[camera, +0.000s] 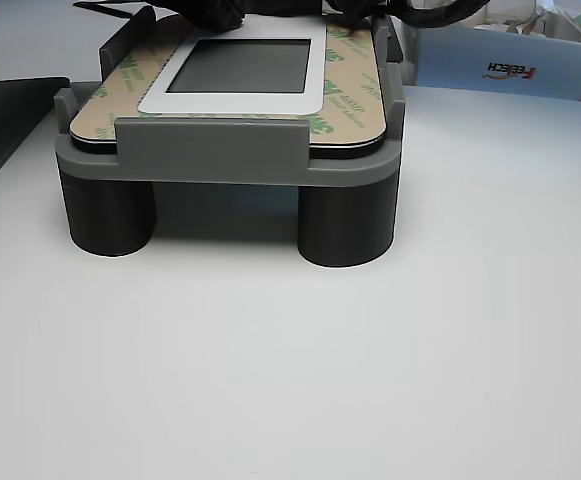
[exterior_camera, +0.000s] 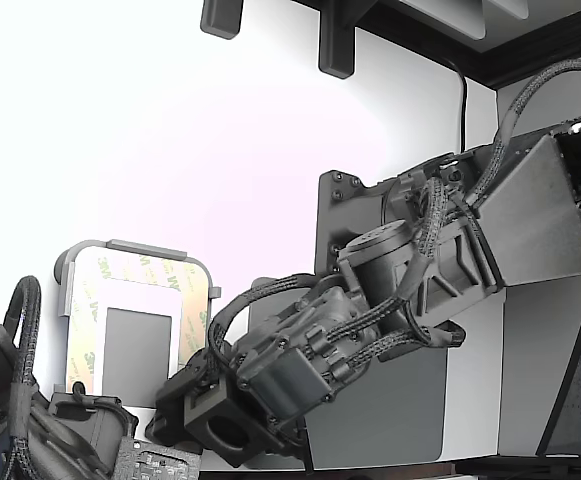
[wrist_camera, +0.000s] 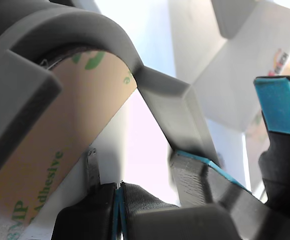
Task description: Peel off protective film from adhesive tape.
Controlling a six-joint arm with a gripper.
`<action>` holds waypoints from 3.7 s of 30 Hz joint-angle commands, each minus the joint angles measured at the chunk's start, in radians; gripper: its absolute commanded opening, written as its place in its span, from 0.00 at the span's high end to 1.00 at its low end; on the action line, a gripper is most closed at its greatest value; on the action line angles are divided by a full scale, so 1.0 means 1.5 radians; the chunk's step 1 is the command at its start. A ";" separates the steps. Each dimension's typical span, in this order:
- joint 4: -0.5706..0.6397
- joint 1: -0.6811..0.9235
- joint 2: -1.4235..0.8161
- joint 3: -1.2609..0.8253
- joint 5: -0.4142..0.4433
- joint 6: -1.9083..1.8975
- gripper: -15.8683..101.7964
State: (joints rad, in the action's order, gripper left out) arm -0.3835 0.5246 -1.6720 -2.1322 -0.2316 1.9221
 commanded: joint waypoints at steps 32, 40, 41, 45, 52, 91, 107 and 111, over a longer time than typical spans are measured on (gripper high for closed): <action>-0.025 0.002 -0.009 0.037 0.010 0.000 0.97; -0.025 0.002 -0.009 0.036 0.013 0.004 0.97; -0.025 0.002 -0.010 0.035 0.013 0.003 0.97; -0.028 0.002 -0.012 0.033 0.012 0.003 0.97; -0.037 0.004 -0.014 0.037 0.011 -0.002 0.97; -0.084 0.007 -0.001 0.075 0.018 0.002 0.97; -0.099 0.008 0.000 0.089 0.014 -0.017 0.97; -0.099 0.006 0.000 0.090 0.012 -0.020 0.96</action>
State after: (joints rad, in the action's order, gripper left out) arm -0.5369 0.5430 -1.6536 -2.0310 -0.2040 1.8929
